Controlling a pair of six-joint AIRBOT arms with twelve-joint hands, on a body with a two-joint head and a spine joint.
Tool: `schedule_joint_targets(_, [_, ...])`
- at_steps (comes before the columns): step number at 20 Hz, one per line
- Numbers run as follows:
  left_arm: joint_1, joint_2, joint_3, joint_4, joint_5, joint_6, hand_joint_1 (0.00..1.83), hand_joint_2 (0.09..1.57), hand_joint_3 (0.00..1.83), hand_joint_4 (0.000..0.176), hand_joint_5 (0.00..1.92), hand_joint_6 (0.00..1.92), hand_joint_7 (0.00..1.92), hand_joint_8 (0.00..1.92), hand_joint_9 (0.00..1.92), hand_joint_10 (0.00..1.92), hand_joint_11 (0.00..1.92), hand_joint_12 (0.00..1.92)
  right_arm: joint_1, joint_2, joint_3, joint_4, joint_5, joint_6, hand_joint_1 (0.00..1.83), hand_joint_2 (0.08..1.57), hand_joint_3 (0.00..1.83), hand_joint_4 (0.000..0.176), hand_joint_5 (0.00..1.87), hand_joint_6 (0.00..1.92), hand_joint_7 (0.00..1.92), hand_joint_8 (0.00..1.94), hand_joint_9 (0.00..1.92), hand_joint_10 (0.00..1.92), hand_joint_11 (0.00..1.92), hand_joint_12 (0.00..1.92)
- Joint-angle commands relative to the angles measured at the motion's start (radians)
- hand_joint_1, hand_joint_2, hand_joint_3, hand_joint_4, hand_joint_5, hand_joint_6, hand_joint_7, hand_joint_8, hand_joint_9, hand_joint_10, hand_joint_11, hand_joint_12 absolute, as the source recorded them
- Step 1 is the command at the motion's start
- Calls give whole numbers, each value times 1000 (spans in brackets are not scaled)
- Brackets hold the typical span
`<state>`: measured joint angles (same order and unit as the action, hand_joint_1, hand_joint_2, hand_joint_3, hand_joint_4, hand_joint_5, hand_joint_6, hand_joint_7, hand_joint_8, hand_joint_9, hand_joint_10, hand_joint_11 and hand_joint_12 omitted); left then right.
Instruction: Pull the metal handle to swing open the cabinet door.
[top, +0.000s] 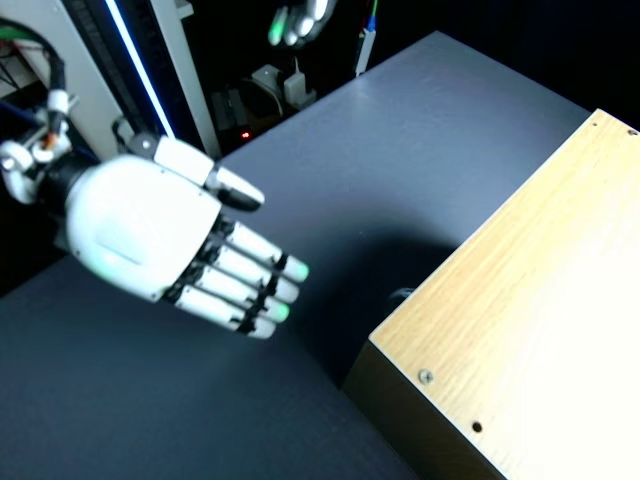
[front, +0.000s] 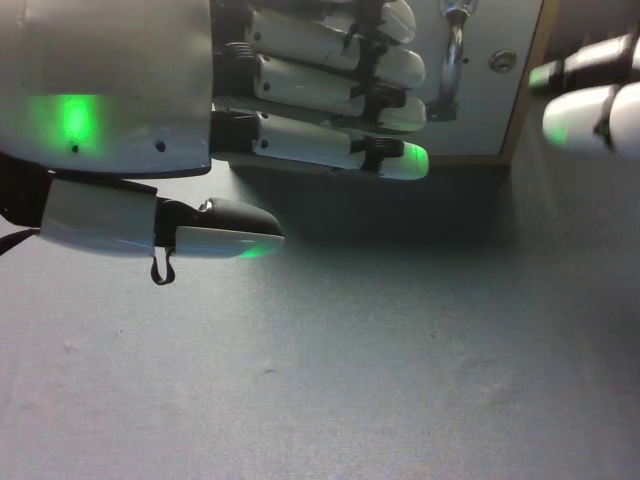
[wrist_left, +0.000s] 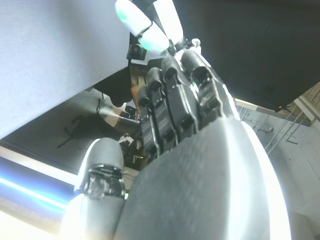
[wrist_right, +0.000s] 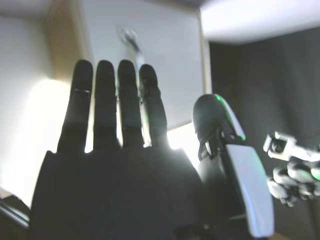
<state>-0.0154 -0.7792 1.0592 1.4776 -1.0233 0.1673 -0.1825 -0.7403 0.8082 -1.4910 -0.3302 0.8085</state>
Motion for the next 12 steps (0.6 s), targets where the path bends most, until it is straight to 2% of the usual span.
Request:
schedule_joint_targets(1, [-9,8,1,-94,-25,9,0,1571,79,0,384,1,408,0,359,2,0,775,10,-3,5,39,-18,-66,0,1571,85,0,327,1,289,1,231,1,0,508])
schedule_joint_targets(7, [-9,8,1,-94,-25,9,0,1571,79,0,366,1,386,0,339,0,0,758,89,-29,35,348,-18,-478,0,1571,89,0,339,4,299,2,238,3,0,508])
schedule_joint_targets(9, [-9,8,1,-94,-25,9,0,1571,67,0,376,3,396,2,344,1,0,760,98,-32,46,395,-18,-520,0,1571,78,0,335,1,299,1,239,2,0,531])
schedule_joint_targets(12, [-9,8,1,-94,-25,9,0,1569,64,0,394,6,412,5,357,4,0,795,114,-38,67,543,2,-658,0,1571,92,0,335,0,301,1,233,1,0,541])
